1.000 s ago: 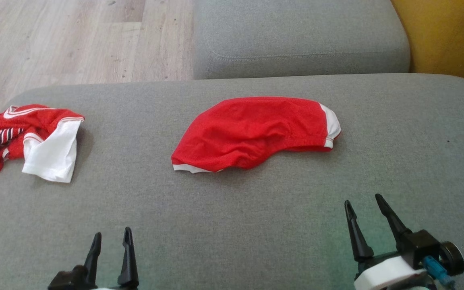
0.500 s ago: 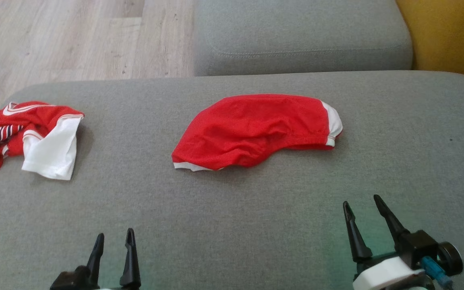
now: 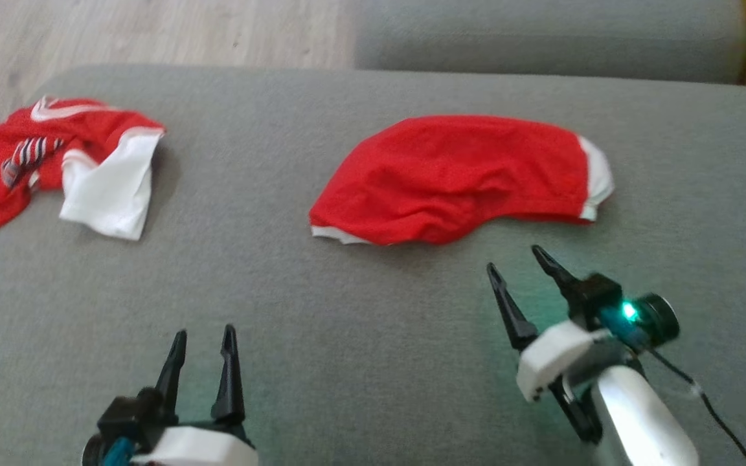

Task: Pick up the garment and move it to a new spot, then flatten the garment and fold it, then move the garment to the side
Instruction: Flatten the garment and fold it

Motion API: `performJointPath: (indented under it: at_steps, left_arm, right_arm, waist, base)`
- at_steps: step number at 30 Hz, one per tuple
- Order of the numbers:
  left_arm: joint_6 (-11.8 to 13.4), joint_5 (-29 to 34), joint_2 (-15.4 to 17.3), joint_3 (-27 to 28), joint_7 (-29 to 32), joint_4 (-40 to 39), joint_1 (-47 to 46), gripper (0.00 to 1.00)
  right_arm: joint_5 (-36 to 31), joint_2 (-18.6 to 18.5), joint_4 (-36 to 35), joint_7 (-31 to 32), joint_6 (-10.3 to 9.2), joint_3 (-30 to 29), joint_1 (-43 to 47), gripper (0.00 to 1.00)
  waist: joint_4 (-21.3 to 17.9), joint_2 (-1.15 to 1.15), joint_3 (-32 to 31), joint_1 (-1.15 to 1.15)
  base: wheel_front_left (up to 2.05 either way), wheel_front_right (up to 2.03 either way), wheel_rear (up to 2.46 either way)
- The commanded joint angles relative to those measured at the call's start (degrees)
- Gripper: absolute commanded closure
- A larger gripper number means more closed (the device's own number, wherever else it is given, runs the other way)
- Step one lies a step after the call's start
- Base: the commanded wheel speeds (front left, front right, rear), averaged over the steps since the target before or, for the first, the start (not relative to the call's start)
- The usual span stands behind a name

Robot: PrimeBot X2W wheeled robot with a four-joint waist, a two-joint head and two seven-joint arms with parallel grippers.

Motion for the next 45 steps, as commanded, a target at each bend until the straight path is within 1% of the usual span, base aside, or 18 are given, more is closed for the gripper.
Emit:
performJointPath:
  at_steps: [1,2,4,8,13,16,21,24,25,26,28,29,34,36,40,45]
  left_arm:
    - [-0.1,0.5,0.1,1.9,-0.5,-1.6,-2.6,0.0]
    - [-0.2,0.7,-0.3,1.9,-0.5,-1.7,-3.3,0.0]
    - [-0.3,0.9,-0.7,1.9,-0.5,-1.5,-4.0,0.0]
    - [-0.8,1.2,-1.4,2.0,-0.6,-1.1,-4.8,0.0]
    - [-1.3,1.7,-2.2,2.3,-0.7,-0.5,-5.3,0.0]
    - [-1.5,2.1,-2.7,2.4,-0.7,-0.2,-5.6,0.0]
    - [-1.7,2.5,-3.3,2.8,-0.7,0.1,-5.8,0.0]
    - [-1.9,2.8,-3.6,3.1,-0.7,0.1,-5.8,0.0]
    - [-2.0,2.9,-3.7,3.1,-0.7,0.1,-5.8,0.0]
    - [-2.1,3.0,-3.7,3.2,-0.7,0.1,-5.9,0.0]
    - [-2.2,3.2,-3.9,3.3,-0.7,0.3,-5.9,0.0]
    - [-2.3,3.3,-4.0,3.4,-0.7,0.4,-5.9,0.0]
    - [-2.5,3.5,-4.1,3.8,-0.7,0.8,-5.8,0.0]
    - [-2.6,3.6,-4.2,4.2,-0.7,0.9,-5.5,0.0]
    - [-2.7,3.8,-4.2,4.7,-0.7,0.9,-4.8,0.0]
    - [-2.9,4.0,-4.1,5.0,-0.7,0.9,-3.7,0.0]
  right_arm:
    - [0.5,-0.1,-0.8,0.4,-0.04,1.7,-2.3,0.0]
    - [1.6,-0.1,2.6,2.3,-0.04,2.7,-5.1,0.0]
    - [3.0,-0.1,5.8,3.7,-0.04,3.4,-7.6,0.0]
    - [6.1,-0.1,11.1,5.7,-0.04,4.2,-11.4,0.0]
    - [10.2,-0.1,16.4,6.9,-0.04,4.7,-15.3,0.0]
    - [11.6,-0.1,18.2,5.7,-0.04,5.3,-17.6,0.0]
    - [13.7,-0.1,19.0,1.2,-0.04,6.0,-20.3,0.0]
    - [13.7,-0.1,19.4,-1.1,-0.04,6.2,-21.4,0.0]
    - [13.6,-0.1,19.5,-1.8,-0.04,6.3,-21.7,0.18]
    - [13.7,-0.1,19.7,-2.4,-0.04,6.2,-22.0,0.52]
    - [13.8,-0.1,20.0,-3.5,-0.04,6.0,-22.6,0.79]
    - [13.8,-0.1,20.2,-3.8,-0.04,6.0,-22.9,1.0]
    - [13.8,-0.1,20.0,-5.5,-0.04,7.2,-23.9,1.0]
    - [14.5,-0.1,18.7,-6.2,-0.04,8.6,-24.3,1.0]
    - [17.3,-0.1,13.9,-5.7,-0.04,12.8,-24.2,1.0]
    - [20.4,-0.1,5.4,-1.7,-0.04,18.1,-22.6,1.0]
  waist:
    - [2.2,0.0,2.2,-0.01]
    - [3.5,0.0,3.5,-0.01]
    - [4.8,0.0,4.6,-0.01]
    - [6.8,0.0,6.3,-0.01]
    - [8.2,0.0,7.4,-0.01]
    - [8.5,0.0,7.7,-0.01]
    - [8.5,0.0,8.1,-0.01]
    - [8.4,0.0,8.2,-0.01]
    - [8.4,0.0,8.2,-0.01]
    - [8.4,0.0,8.2,-0.01]
    - [8.4,0.0,8.2,-0.01]
    - [8.4,0.0,8.1,-0.01]
    - [8.2,0.0,7.5,-0.01]
    - [7.8,0.0,6.8,-0.01]
    - [6.6,0.0,4.6,-0.01]
    - [4.7,0.0,1.3,-0.01]
  base:
    - [0.0,0.0,0.0]
    - [0.0,0.0,0.0]
    - [0.0,0.0,0.0]
    - [0.0,0.0,0.0]
    - [0.0,0.0,0.0]
    - [0.0,0.0,0.0]
    - [0.0,0.0,0.0]
    - [0.0,0.0,0.0]
    - [0.0,0.0,0.0]
    - [0.0,0.0,0.0]
    - [0.0,0.0,0.0]
    - [0.0,0.0,0.0]
    - [0.0,0.0,0.0]
    - [0.0,0.0,0.0]
    - [0.0,0.0,0.0]
    - [0.0,0.0,0.0]
